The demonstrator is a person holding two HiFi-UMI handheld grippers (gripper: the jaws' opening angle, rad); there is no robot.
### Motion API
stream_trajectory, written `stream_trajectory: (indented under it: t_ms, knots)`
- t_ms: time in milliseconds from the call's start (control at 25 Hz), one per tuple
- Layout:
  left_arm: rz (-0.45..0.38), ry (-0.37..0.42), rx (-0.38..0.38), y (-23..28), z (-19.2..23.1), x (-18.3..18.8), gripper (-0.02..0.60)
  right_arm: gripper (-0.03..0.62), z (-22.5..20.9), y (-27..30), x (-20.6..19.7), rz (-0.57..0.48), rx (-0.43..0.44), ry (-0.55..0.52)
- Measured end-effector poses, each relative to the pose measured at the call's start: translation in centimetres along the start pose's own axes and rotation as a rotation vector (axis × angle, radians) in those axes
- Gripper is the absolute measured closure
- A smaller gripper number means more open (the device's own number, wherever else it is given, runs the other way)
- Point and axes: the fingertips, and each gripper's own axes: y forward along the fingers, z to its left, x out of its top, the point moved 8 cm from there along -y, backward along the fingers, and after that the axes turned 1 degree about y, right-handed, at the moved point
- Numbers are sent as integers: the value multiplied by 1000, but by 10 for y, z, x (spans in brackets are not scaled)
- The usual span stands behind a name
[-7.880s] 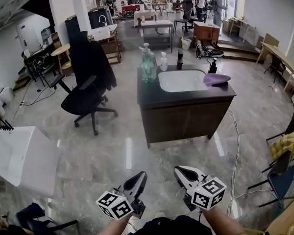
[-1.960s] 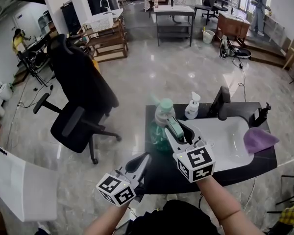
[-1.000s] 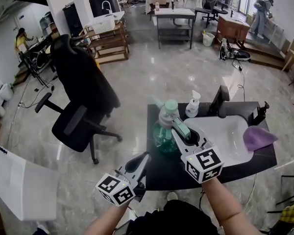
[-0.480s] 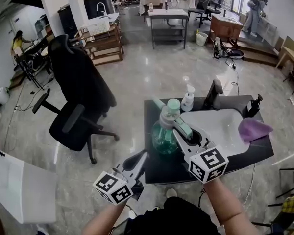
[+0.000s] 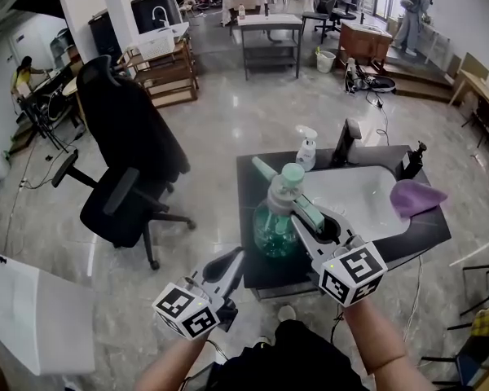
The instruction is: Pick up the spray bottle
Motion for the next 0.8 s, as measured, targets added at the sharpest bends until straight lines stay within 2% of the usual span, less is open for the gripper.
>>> stream_trajectory:
  t_ms: [480,800]
  knots:
    - [5,-5,-46,-54,-26,-12,574,504,56,-57,-3,-17,-44,23]
    - [-15,0,-53,-63,-56,-10,574,503,77,-100,-3,-21,-23,19]
